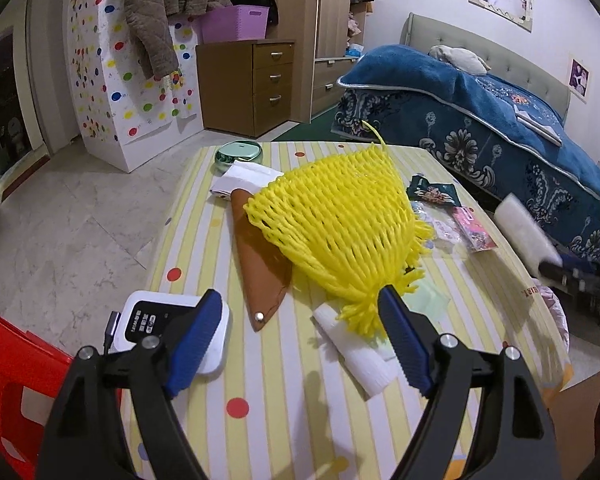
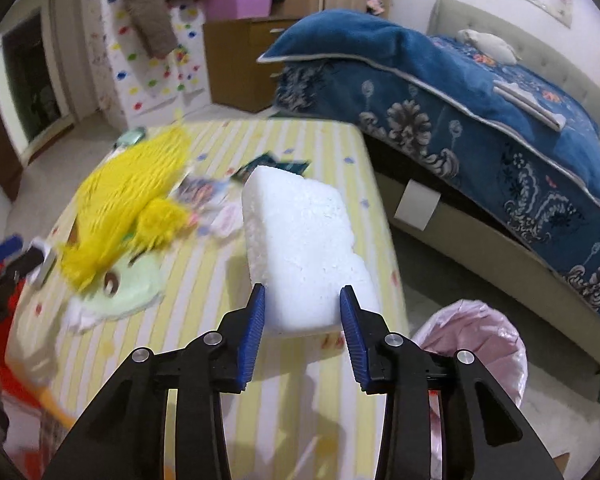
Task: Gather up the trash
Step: 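Reach the right tool toward the white foam block and teal packet, then grasp the teal snack packet with the right tool and lift it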
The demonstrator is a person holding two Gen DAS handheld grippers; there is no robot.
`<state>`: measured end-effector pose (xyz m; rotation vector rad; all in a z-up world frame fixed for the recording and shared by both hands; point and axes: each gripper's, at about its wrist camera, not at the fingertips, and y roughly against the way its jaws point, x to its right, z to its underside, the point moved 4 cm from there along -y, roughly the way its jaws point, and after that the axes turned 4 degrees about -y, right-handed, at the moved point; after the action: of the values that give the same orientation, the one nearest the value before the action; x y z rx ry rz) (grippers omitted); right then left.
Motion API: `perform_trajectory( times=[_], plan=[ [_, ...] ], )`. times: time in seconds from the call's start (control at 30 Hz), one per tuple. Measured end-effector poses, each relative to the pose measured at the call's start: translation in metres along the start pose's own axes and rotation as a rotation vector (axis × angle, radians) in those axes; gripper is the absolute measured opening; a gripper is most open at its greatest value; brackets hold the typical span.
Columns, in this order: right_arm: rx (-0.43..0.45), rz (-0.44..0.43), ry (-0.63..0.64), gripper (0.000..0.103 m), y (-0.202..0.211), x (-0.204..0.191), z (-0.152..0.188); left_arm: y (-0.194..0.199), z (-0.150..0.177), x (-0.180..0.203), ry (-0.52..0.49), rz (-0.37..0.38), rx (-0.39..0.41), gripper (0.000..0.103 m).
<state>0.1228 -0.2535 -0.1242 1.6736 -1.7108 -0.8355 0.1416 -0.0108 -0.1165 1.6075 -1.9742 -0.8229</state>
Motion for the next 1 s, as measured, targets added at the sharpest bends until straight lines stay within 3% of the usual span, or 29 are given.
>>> perform_trajectory(
  times=[0.17,0.3,0.47,0.67,0.77,1.0],
  plan=[
    [-0.033,-0.049,0.102,0.047,0.002,-0.031,0.018,0.003,-0.002,0.001,0.009,0.004,0.01,0.078],
    [0.018,-0.111,0.064,0.056,0.018,-0.03,0.003,0.005,-0.004,0.001,-0.001,-0.004,0.018,0.078],
    [0.079,-0.093,0.051,0.056,0.02,-0.018,-0.03,0.002,-0.019,-0.003,-0.003,-0.025,0.037,0.078],
    [0.071,-0.093,0.024,0.055,-0.017,-0.009,-0.072,-0.01,-0.052,-0.006,-0.025,-0.055,0.071,0.079],
    [0.051,-0.096,0.017,0.047,-0.047,-0.004,-0.091,-0.023,-0.065,-0.008,-0.022,-0.067,0.071,0.079],
    [-0.025,-0.121,-0.028,0.05,-0.109,0.005,-0.113,-0.05,-0.084,-0.006,-0.033,-0.074,0.057,0.079]
  ],
)
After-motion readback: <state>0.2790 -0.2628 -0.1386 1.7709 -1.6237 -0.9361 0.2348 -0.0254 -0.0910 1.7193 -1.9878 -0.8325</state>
